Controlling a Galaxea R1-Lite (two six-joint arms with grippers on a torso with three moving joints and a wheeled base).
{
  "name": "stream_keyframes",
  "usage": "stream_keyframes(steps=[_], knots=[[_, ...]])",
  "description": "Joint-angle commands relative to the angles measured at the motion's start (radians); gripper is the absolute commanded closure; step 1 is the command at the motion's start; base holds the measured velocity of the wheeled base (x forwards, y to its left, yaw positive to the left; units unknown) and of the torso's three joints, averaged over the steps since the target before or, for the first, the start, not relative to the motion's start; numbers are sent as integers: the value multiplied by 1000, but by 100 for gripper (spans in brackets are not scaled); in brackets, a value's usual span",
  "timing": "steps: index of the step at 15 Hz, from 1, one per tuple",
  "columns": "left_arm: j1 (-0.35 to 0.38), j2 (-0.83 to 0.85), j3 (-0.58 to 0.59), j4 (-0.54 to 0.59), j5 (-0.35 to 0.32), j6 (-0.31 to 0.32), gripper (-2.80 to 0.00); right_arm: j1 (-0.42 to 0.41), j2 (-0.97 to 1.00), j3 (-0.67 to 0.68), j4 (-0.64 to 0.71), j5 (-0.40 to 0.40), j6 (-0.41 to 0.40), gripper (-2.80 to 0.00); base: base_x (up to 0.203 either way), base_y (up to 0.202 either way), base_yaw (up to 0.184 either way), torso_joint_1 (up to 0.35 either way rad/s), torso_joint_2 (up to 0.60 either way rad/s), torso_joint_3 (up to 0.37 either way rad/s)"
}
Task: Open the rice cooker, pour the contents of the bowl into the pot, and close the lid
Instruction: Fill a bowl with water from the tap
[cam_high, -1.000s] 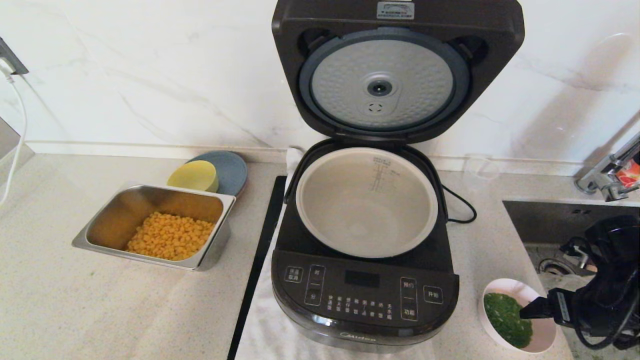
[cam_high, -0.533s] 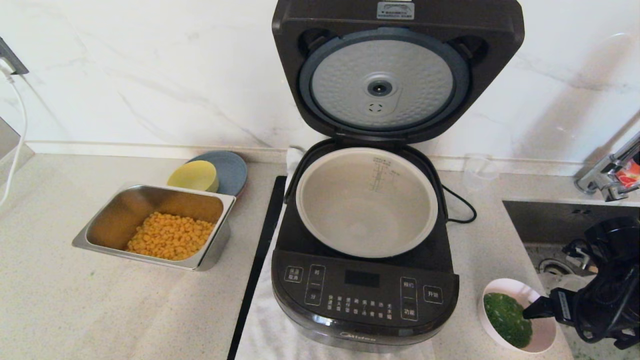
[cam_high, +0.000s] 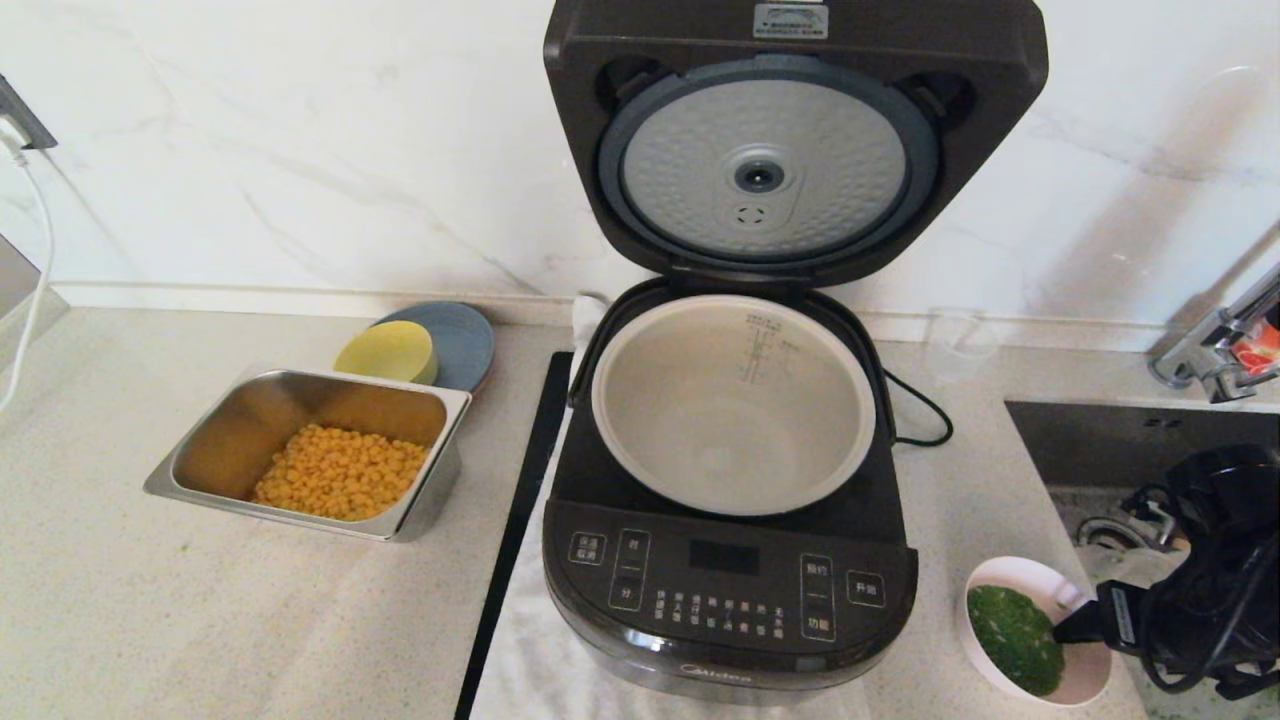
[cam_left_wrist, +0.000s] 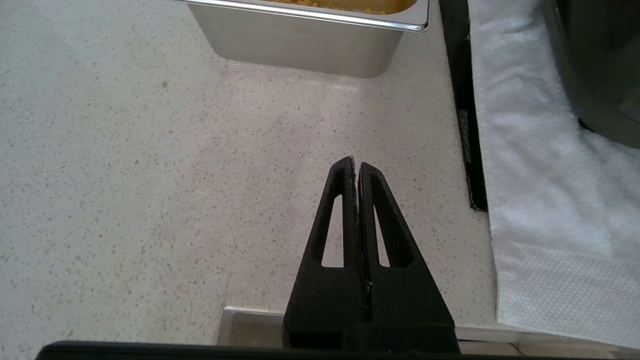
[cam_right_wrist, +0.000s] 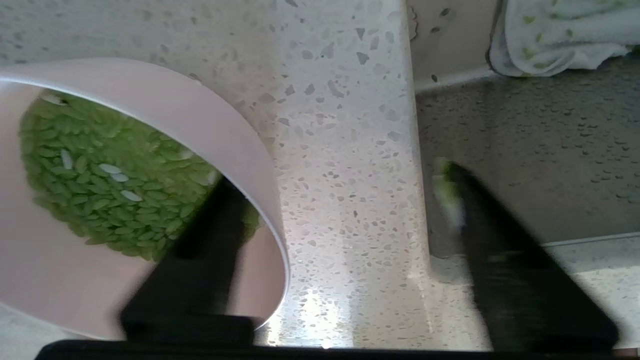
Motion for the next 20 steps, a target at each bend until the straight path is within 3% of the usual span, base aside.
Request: stream_keyframes(steps=[1, 14, 18, 20], knots=[[0, -1, 0, 0, 0, 0, 0, 3, 3, 1, 0, 0, 2, 0, 0, 0, 0, 0, 0, 0], [0, -1, 0, 0, 0, 0, 0, 0, -129, 16, 46, 6, 21, 0, 0, 0, 0, 0, 0, 0], [0, -1, 0, 0, 1, 0, 0, -82, -159, -9, 86, 52, 56, 0, 0, 0, 0, 0, 0, 0], [0, -1, 0, 0, 1, 0, 0, -165, -163, -23, 99, 108, 58, 0, 0, 0, 0, 0, 0, 0]])
